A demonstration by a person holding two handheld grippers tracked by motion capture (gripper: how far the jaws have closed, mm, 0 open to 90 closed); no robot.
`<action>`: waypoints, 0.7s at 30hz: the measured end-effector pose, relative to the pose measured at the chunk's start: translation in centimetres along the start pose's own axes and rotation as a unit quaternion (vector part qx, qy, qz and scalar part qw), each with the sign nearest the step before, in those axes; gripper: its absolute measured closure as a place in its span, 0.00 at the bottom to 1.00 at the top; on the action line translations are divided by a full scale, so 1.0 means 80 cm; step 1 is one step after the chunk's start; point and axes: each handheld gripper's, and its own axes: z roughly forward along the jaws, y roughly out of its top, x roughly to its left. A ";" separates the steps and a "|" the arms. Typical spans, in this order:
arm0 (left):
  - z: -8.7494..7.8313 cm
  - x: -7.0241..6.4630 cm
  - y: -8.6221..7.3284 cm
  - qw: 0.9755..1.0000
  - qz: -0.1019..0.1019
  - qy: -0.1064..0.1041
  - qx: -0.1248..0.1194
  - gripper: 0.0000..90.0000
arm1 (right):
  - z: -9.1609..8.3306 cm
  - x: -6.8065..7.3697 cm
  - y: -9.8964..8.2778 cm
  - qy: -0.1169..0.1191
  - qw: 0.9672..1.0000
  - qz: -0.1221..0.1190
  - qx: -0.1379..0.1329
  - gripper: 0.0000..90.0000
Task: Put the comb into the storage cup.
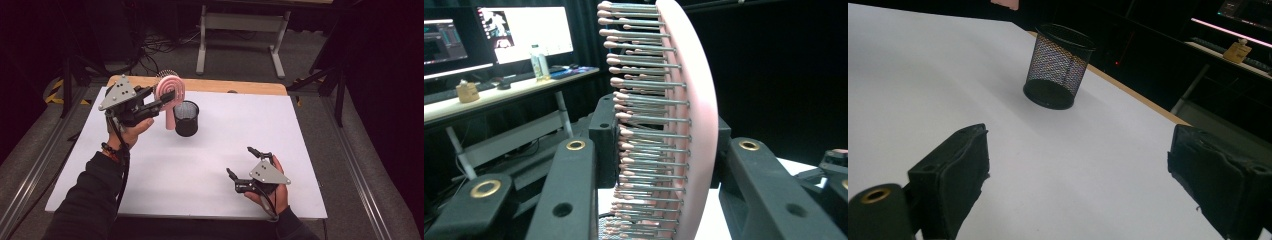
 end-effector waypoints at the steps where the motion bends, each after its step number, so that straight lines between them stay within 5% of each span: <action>1: 0.001 0.000 0.000 1.000 -0.001 0.003 0.000 0.70 | 0.000 0.000 0.000 0.000 1.000 0.001 0.000 0.11; 21: 0.025 0.016 -0.001 1.000 -0.011 0.008 -0.009 0.70 | -0.002 -0.001 0.000 0.002 1.000 0.002 -0.003 0.11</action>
